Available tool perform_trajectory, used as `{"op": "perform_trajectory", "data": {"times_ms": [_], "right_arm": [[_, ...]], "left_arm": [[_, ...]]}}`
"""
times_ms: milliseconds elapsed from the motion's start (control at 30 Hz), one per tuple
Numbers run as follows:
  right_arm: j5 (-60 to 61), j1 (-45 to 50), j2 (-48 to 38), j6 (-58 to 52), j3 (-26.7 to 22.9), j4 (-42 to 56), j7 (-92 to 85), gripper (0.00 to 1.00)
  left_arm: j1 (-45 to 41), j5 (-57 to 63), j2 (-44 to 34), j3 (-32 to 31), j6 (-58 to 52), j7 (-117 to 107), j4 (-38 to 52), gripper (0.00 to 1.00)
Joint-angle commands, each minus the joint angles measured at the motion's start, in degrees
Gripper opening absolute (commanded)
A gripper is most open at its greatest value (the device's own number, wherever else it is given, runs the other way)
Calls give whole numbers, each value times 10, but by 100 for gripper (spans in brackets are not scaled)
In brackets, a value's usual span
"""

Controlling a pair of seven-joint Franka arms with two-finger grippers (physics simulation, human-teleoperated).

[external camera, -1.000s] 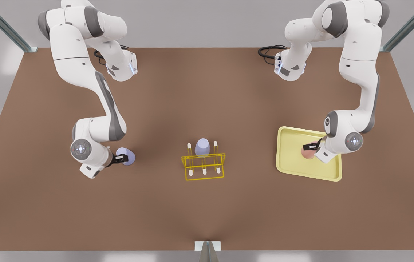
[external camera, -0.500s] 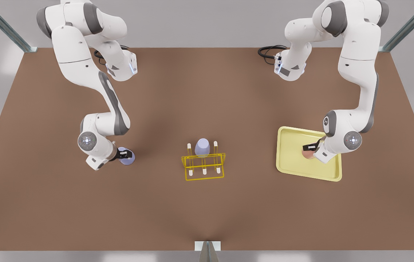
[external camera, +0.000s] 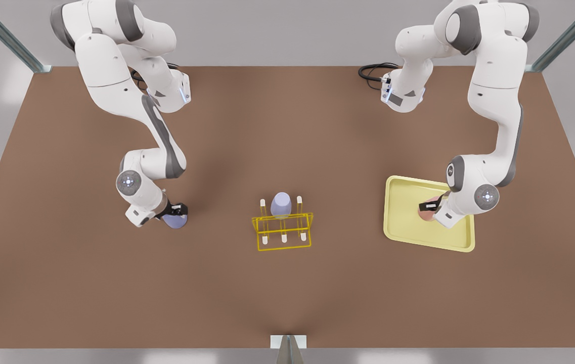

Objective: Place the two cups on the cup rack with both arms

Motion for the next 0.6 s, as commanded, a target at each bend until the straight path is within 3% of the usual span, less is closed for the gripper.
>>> {"op": "perform_trajectory", "data": {"times_ms": [0,367,500,567], "right_arm": [[1,1,2,22,0,0,8,100],[1,0,9,26,0,-7,7,100],[1,-1,5,24,0,-16,2,100],[1,-1,6,24,1,-16,2,93]], "left_arm": [[-1,0,-1,0,0,-4,0,85],[-6,-4,-34,-3,-71,-36,12,86],[-17,-18,-28,-15,-120,-71,50,86],[-18,-18,-19,-47,-185,-135,112,86]]}}
